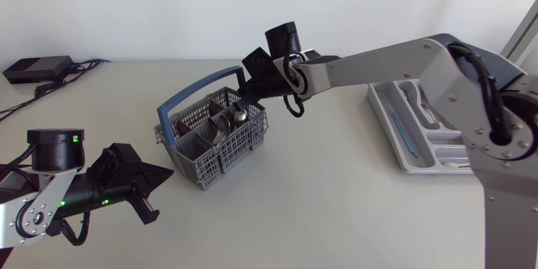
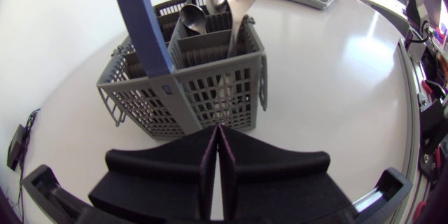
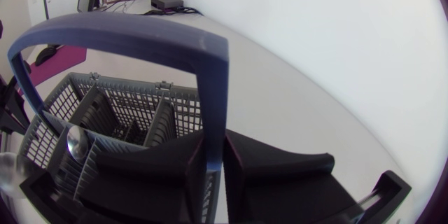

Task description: Sort the cutlery from the basket into the organizer compartments.

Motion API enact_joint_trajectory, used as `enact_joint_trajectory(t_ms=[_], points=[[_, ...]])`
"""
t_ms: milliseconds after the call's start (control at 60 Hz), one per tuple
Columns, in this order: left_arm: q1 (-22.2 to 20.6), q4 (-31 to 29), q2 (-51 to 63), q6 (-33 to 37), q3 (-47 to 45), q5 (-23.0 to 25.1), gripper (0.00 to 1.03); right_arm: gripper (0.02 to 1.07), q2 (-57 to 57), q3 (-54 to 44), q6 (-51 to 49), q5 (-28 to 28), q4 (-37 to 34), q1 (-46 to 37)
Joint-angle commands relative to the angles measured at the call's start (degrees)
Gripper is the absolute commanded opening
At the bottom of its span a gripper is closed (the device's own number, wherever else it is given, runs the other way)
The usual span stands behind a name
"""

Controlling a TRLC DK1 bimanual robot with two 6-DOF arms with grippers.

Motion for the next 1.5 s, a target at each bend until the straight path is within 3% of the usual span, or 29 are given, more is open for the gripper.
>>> enact_joint_trajectory(t_ms=[0, 300, 483, 550, 633, 917, 1033, 1200, 1483], points=[[-0.71, 0.43, -0.69, 0.50, -0.99, 0.50, 0.03, 0.12, -4.21, -7.04, -1.17, 1.43, 0.33, 1.54], [-1.23, -3.26, -7.46, -0.20, -2.48, 0.50, 0.03, 0.12, -16.43, -24.97, -2.14, 10.31, 1.03, 3.12], [-0.88, -5.45, -10.36, 0.15, -2.92, 0.59, 0.03, 0.13, -23.02, -32.53, -1.17, 11.72, 1.03, 3.56], [-1.32, -5.45, -10.44, -0.02, -2.66, 0.59, 0.03, 0.31, -25.13, -33.76, -0.20, 11.80, 0.33, 3.56], [-1.94, -5.89, -10.80, -0.37, -2.31, 0.59, 0.03, 0.40, -27.68, -34.64, 0.50, 11.80, -1.07, 3.30], [-2.29, -5.10, -10.27, -0.64, -2.22, 0.50, 0.03, 0.40, -37.70, -39.56, 2.52, 11.01, -5.73, -0.83], [-2.20, -2.11, -5.96, -0.55, -1.52, 0.50, 0.03, 0.39, -38.93, -41.32, 3.22, 10.48, -6.00, -2.94], [-2.29, 0.26, 1.24, -0.37, 0.94, 0.50, 0.03, 0.14, -36.21, -41.41, 3.93, 8.55, -5.56, -5.40], [-5.10, 1.14, 8.45, -0.73, 5.95, 0.50, 0.03, 0.12, -30.14, -39.12, 4.72, 4.07, -6.26, -6.19]])
